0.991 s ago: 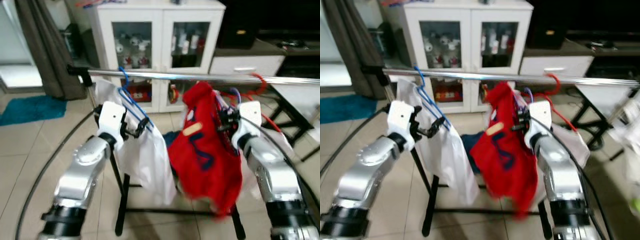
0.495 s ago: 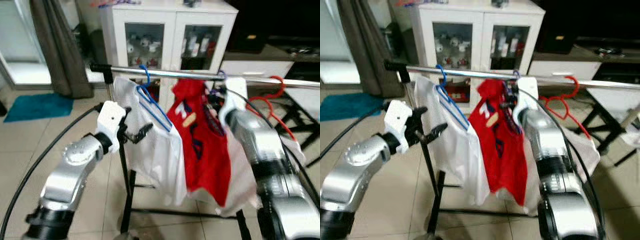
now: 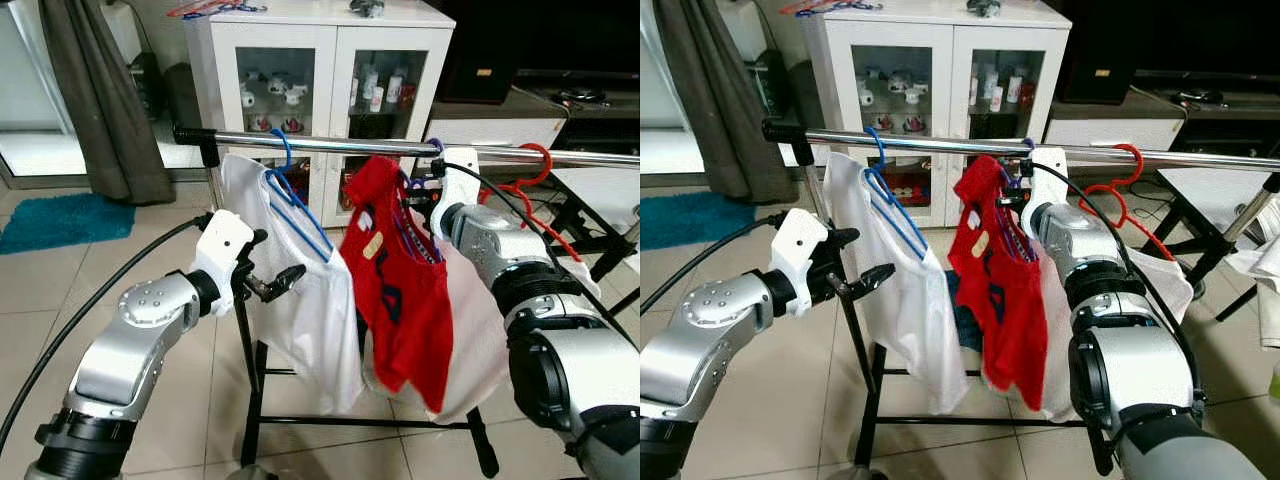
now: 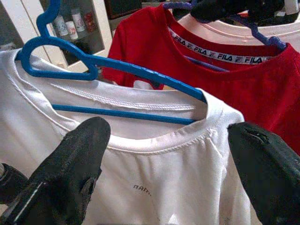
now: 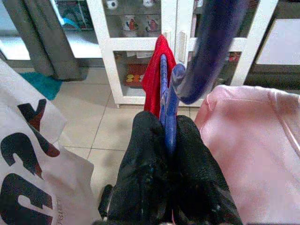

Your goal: Hang hanger

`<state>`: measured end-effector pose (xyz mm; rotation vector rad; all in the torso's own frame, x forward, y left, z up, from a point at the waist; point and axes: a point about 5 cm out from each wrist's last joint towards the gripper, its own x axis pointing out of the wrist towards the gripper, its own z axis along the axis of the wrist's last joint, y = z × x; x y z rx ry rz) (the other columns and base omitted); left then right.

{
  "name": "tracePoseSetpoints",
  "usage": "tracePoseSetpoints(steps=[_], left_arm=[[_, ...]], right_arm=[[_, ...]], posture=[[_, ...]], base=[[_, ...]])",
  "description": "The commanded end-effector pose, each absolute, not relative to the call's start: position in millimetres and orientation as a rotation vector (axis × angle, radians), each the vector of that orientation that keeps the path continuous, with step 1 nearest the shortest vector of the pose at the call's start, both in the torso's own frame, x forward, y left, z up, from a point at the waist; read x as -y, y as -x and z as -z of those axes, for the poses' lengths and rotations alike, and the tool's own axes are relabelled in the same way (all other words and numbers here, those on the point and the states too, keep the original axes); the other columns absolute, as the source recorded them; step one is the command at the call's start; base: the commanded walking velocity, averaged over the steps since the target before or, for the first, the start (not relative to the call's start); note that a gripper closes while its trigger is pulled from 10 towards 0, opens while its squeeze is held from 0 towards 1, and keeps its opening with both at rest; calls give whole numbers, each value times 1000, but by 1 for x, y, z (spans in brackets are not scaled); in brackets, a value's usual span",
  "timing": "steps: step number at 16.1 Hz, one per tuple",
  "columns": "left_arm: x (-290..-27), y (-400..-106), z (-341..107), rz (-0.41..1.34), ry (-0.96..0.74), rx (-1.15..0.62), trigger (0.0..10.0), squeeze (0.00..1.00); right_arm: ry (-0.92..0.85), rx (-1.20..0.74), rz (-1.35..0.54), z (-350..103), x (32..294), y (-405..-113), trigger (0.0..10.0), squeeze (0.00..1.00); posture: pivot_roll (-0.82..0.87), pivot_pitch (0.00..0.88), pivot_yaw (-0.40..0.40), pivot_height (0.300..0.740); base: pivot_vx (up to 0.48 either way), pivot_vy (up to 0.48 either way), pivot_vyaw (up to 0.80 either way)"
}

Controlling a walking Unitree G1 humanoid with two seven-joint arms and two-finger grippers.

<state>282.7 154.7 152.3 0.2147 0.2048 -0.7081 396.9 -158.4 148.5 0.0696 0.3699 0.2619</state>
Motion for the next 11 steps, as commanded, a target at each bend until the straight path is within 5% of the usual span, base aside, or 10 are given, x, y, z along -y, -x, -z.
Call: tracePoseSetpoints(steps=[1, 2, 3, 6, 11], left_arm=[[-156, -285, -156, 698, -223, -202, 10000, 784], [-158, -287, -156, 671, -191, -198, 10000, 169], [-159, -288, -157, 642, -175, -193, 10000, 0], [-171, -287, -160, 464, -178, -126, 10000, 0], [-168, -272, -156, 461, -168, -120, 10000, 0]], right_arm=[[-70, -401, -266, -144, 163, -395, 10000, 0], [-76, -339, -276, -148, 166, -396, 10000, 1000], [-51, -271, -302, -155, 168, -396, 10000, 1000], [-49, -56, -570, -188, 184, -357, 10000, 1000], [-42, -66, -832, -189, 179, -273, 10000, 1000]], posture=[[1, 0, -1, 740], [2, 0, -2, 740], [6, 0, -6, 740], [7, 0, -5, 740], [5, 0, -2, 740]], base=[[0, 0, 0], [0, 0, 0], [0, 0, 0], [0, 0, 0], [0, 0, 0]])
